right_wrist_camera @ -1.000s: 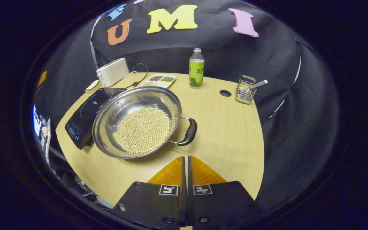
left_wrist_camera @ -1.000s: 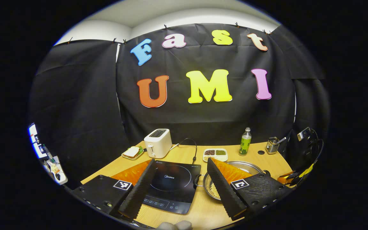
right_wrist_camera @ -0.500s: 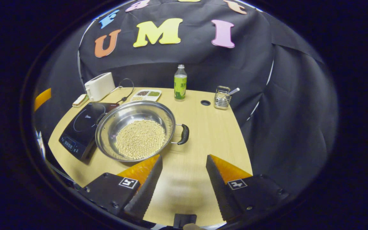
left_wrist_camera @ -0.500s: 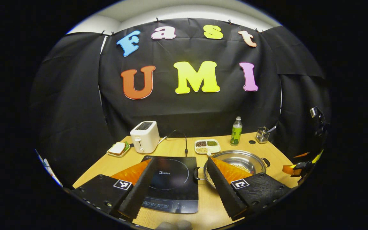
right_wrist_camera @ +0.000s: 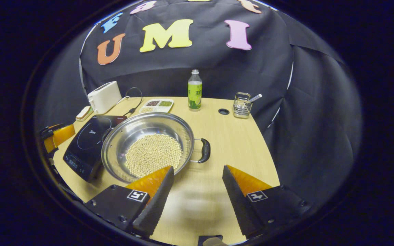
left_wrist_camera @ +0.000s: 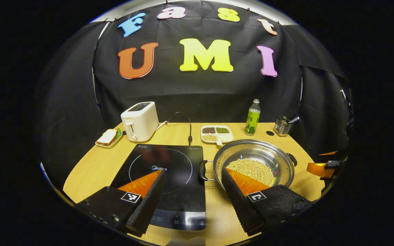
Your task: First push the handle of the pot to place it horizontally, then grasp the pot with both hands and set it on the induction cooktop.
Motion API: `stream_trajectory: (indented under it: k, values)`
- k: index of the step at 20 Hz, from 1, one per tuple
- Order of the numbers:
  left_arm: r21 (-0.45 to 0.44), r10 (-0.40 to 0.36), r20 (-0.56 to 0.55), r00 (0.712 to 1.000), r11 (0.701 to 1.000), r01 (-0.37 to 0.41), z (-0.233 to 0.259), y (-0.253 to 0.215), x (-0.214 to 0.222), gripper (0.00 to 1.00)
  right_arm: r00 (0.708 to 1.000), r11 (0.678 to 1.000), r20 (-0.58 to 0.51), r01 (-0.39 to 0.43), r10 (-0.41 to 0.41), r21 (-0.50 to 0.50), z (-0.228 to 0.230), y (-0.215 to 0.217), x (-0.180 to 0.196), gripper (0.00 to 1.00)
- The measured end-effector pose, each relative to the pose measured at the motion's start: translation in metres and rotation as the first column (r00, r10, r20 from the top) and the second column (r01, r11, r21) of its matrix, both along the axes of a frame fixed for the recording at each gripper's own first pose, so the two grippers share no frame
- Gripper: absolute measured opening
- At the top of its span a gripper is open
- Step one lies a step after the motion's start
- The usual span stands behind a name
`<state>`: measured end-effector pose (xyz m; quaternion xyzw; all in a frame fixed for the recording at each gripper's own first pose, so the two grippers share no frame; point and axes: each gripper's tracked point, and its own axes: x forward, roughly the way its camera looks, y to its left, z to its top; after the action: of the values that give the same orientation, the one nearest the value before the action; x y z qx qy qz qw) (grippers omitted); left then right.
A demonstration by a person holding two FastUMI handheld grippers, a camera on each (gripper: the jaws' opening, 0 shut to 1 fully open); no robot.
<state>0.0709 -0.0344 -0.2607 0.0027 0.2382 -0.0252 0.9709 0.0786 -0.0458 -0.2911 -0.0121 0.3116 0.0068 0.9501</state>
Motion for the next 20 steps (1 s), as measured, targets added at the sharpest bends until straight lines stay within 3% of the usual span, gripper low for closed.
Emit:
stream_trajectory:
  k: [10, 20]
  values:
    - [0.037, 0.013, -0.158, 0.987, 0.999, -0.007, -0.070, -0.024, 0.062, 0.97, 0.990, 0.997, -0.126, -0.049, 0.057, 0.065, -0.044, 0.001, 0.077, 0.91]
    - [0.015, 0.029, -0.251, 0.968, 1.000, -0.027, -0.103, -0.041, 0.082, 0.97, 0.973, 0.993, -0.200, -0.097, 0.110, 0.074, -0.066, 0.003, 0.105, 0.91]
